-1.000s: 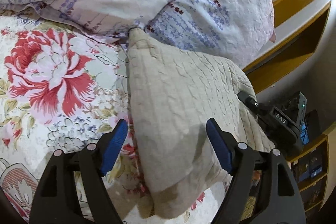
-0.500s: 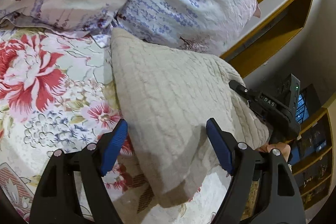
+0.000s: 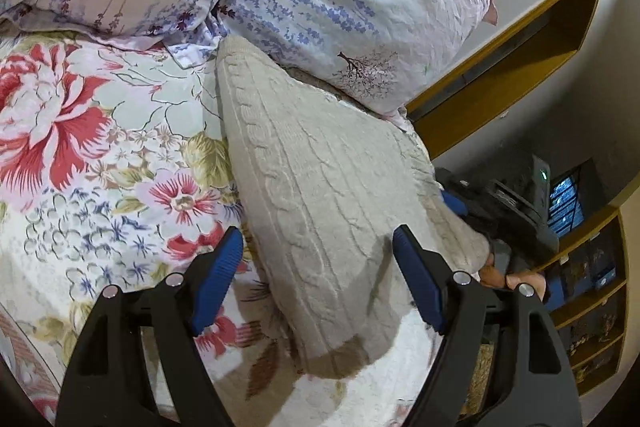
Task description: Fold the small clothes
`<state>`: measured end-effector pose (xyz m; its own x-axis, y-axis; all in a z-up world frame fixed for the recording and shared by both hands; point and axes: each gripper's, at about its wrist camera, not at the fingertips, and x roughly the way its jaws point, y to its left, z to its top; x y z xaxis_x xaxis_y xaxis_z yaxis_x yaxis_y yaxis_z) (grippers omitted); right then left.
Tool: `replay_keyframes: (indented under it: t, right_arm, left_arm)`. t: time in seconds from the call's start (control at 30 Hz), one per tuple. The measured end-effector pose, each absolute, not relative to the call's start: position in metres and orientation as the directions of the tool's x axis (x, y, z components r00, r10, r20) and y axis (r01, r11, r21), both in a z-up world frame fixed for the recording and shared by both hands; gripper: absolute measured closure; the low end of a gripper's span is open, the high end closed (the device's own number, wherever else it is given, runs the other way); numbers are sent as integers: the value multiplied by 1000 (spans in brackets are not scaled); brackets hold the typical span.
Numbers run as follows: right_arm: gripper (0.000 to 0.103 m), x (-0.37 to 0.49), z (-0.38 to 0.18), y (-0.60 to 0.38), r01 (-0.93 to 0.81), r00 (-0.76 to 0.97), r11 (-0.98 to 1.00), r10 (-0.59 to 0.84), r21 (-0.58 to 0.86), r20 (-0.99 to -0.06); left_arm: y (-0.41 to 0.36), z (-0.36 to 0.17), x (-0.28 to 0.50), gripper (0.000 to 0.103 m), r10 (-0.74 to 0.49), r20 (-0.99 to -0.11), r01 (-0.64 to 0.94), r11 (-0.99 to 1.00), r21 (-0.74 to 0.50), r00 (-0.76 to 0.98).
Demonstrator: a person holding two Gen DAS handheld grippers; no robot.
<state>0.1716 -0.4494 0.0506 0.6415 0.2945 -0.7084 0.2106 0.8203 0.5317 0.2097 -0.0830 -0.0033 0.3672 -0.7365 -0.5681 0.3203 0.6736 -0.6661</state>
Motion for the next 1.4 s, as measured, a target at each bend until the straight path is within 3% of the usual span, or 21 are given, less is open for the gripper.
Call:
replay_keyframes:
  t: [0.2,0.4,0.43,0.47,0.5,0.67,0.87,1.0,1.1,1.13,1.23,1.27,1.3,1.4]
  right_arm:
    - [43,129,64,-454,159,643,753,411,639,-646]
    - [48,109,66,-433,84,623,789,435,608,-650]
    - [56,111,64,-429,77,613,801,432,594,-662]
    - [77,113,60,-422,72,592,825,417,560,-690]
    - [90,113,59,-420,71,585,839,403,539,-704]
    - [93,96,78,-428,62,677,891,293,450,-675]
    - [94,92,43,-436,138,600,929,197,343,-775]
    - [94,94,25,-440,167,574,926,188,338,-797]
    - [93,93,29,-441,156,569,917,220,366,-792]
    - [86,92,33,-442,150,573,909,240,389,-783]
    - [38,94,47,-454,165,610,867,284,470,-740]
    - [34,95,52,-459,168,633,849,297,501,-715]
    - [34,102,56,-464,171,649,823,319,541,-691]
    - [34,131,55,-475,209,655,760,358,615,-665]
  left_arm:
    - [-86,5,198,27,-722,-590,311,689,-654,361]
    - [-91,-4,189,31,-714,-621,270,698,-663,323]
    - [-92,-6,188,33,-716,-623,261,697,-668,315]
    - [-92,-9,188,36,-720,-625,249,693,-677,303]
    - [-92,-10,188,38,-723,-625,241,689,-684,293]
    - [-91,-7,182,38,-720,-630,241,692,-680,291]
    - [-96,-6,180,38,-713,-643,264,701,-663,279]
    - [-104,-10,177,62,-690,-674,304,722,-621,262]
    - [-105,-9,174,69,-661,-699,329,747,-577,274]
    - [-104,-9,174,69,-661,-699,328,747,-578,273]
    - [-98,-4,176,48,-666,-684,310,745,-591,298]
    - [-95,-2,177,31,-664,-678,305,748,-590,315]
    - [-92,1,181,25,-656,-671,296,755,-586,345]
    - [-89,5,197,24,-653,-664,274,757,-593,365]
